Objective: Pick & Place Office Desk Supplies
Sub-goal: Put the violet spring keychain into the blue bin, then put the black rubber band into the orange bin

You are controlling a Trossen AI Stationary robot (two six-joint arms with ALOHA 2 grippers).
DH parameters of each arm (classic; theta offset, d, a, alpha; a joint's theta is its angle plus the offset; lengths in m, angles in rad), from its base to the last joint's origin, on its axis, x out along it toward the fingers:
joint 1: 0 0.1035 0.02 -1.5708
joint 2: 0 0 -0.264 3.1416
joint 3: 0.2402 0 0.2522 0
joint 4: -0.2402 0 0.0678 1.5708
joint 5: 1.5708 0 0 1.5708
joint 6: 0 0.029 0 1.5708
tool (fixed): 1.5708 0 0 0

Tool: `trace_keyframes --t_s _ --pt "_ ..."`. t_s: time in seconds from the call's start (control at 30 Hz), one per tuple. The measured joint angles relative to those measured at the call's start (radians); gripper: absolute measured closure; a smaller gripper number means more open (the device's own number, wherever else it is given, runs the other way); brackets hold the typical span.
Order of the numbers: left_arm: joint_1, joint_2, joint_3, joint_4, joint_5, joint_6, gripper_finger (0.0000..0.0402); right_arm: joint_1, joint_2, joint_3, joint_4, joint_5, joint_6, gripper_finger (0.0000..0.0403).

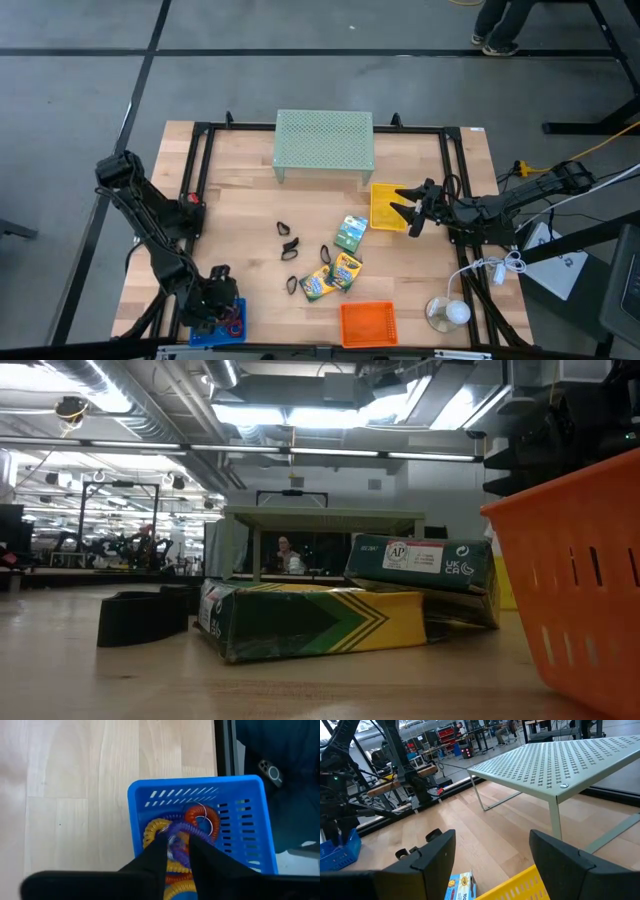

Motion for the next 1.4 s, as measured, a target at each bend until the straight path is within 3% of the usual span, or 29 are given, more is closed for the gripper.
trace_keyframes --t_s 0.27,0.5,0.7,0.93,1.17,1.4 --pt "0.0 0.0 0.0 0.001 -0.076 0.066 0.0268 0.0 0.0 0.0 0.0 0.0 0.0 0.0147" --pt "0.066 0.0 0.0 0.078 -0.251 0.309 0.0261 0.0 0.0 0.0 0.0 -0.001 0.0 0.0147" --pt "0.242 0.0 0.0 0.283 -0.079 0.67 0.0261 0.0 0.0 0.0 0.0 -0.032 -0.001 0.0147" --pt "0.5 0.0 0.011 0.367 0.094 0.975 0.0261 0.0 0.0 0.0 0.0 -0.034 -0.001 0.0147" --pt "0.713 0.0 0.006 0.38 0.113 1.071 0.0261 0.0 0.0 0.0 -0.009 -0.034 -0.004 0.0147" --pt "0.804 0.057 0.0 0.387 0.104 1.085 0.0261 0.0 0.001 0.0 -0.036 -0.035 0.012 0.0147"
